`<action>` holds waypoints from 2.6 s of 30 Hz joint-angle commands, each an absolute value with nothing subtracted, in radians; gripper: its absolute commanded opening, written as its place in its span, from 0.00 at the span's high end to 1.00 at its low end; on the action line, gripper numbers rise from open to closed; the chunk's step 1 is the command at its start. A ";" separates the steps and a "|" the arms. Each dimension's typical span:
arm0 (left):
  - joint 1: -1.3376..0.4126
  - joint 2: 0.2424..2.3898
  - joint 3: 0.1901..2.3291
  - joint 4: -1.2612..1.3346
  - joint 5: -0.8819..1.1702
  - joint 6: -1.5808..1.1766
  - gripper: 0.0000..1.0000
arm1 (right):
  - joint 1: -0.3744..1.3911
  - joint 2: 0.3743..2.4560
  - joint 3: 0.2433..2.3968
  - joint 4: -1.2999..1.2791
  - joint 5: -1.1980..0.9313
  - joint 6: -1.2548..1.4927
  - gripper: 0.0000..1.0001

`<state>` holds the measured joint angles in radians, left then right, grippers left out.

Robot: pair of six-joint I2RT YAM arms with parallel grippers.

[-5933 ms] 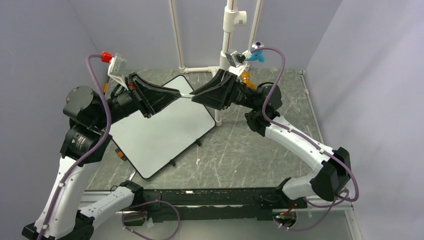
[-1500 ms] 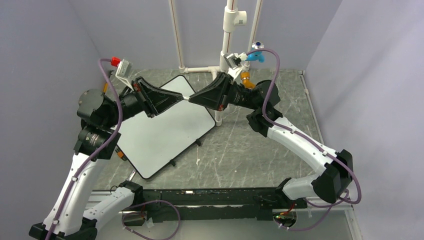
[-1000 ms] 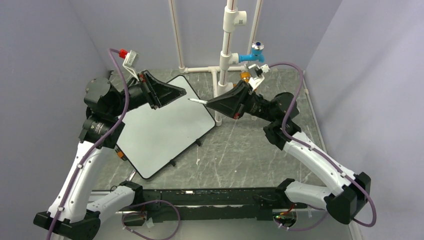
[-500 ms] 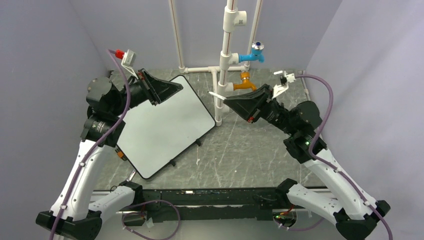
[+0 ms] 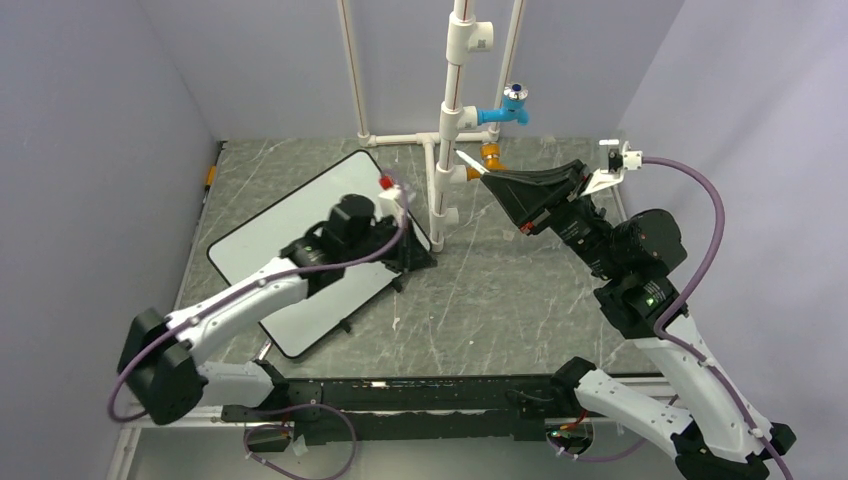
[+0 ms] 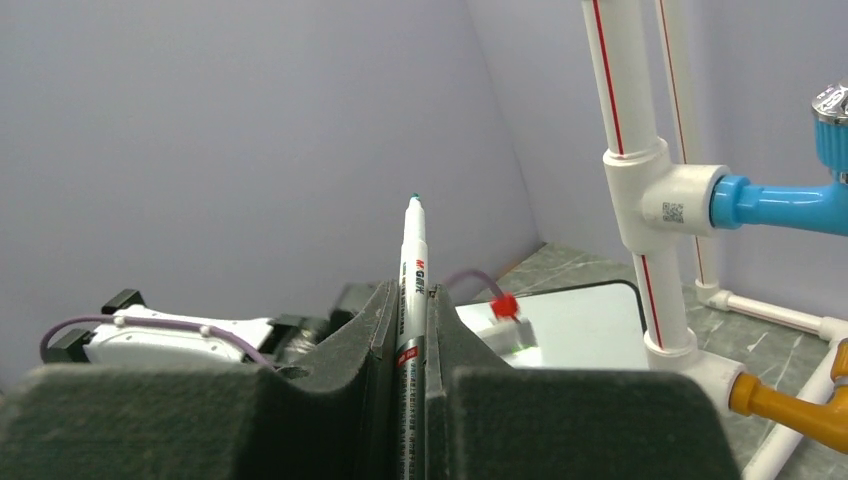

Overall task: Write a sentence on the whiteboard
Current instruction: Set down the whiteboard marker without the cap at the center of the board.

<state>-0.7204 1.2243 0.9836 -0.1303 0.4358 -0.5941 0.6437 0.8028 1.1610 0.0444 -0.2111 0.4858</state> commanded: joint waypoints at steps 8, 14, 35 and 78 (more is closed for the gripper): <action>-0.973 1.593 1.000 0.206 0.148 -0.435 1.00 | 0.642 0.773 1.201 0.007 -0.186 0.478 1.00; -1.040 1.857 1.161 0.191 0.082 -0.366 1.00 | 0.642 0.763 1.193 0.005 -0.184 0.480 1.00; -1.089 2.032 1.341 0.029 -0.144 -0.372 0.59 | 0.642 0.754 1.175 -0.018 -0.166 0.466 1.00; -0.812 0.772 1.005 -0.625 -0.215 -0.195 0.01 | 0.643 0.743 1.102 -0.072 -0.364 0.388 1.00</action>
